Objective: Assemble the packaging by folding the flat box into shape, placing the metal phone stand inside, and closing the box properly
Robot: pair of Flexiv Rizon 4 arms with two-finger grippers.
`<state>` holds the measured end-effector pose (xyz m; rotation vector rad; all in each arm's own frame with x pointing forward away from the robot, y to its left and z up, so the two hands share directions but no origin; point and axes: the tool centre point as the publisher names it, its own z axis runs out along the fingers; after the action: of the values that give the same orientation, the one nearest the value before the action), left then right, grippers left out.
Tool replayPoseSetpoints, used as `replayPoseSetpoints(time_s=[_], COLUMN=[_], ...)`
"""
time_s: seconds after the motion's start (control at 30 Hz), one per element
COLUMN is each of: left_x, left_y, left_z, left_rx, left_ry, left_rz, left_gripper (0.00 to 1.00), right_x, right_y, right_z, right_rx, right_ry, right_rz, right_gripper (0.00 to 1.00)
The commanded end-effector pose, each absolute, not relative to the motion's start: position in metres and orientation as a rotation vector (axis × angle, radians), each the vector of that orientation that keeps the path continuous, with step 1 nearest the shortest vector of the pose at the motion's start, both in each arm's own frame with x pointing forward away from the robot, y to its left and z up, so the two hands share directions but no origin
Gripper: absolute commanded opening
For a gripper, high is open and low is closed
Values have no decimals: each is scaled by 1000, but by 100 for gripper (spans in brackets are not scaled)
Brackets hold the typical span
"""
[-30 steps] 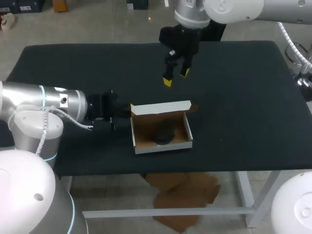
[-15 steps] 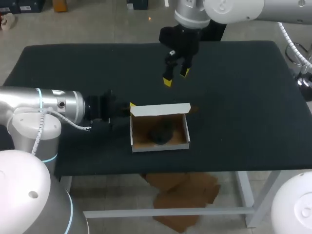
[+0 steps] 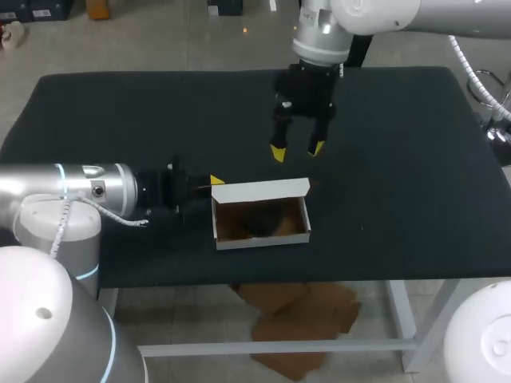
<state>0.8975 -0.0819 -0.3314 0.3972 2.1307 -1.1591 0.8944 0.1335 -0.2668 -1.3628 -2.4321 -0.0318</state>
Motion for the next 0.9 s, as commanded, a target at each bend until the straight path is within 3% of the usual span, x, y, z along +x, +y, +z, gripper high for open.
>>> replayPoseSetpoints(time_s=[0.03,0.33,0.7,0.77,0.8,0.9], left_x=[894,892,890,890,890,889], left_y=[-79,-83,-83,-83,-83,-84], left_z=[-334,-338,-344,-345,-346,-348], left_rx=[391,421,440,444,444,447], left_ry=[2095,2081,2064,2055,2054,2050], left_rz=[-1165,-1150,-1116,-1114,-1114,-1109], left_gripper=[0,0,0,0,0,0], right_x=[902,902,897,895,894,892], right_y=[130,130,118,117,116,116], right_z=[-266,-266,-293,-296,-298,-303], right_rx=[-1415,-1415,-1767,-1769,-1777,-1769], right_ry=[-2311,-2311,-1948,-1924,-1913,-1902], right_rz=[-8,-8,330,330,322,290], right_gripper=[100,100,100,92,78,73])
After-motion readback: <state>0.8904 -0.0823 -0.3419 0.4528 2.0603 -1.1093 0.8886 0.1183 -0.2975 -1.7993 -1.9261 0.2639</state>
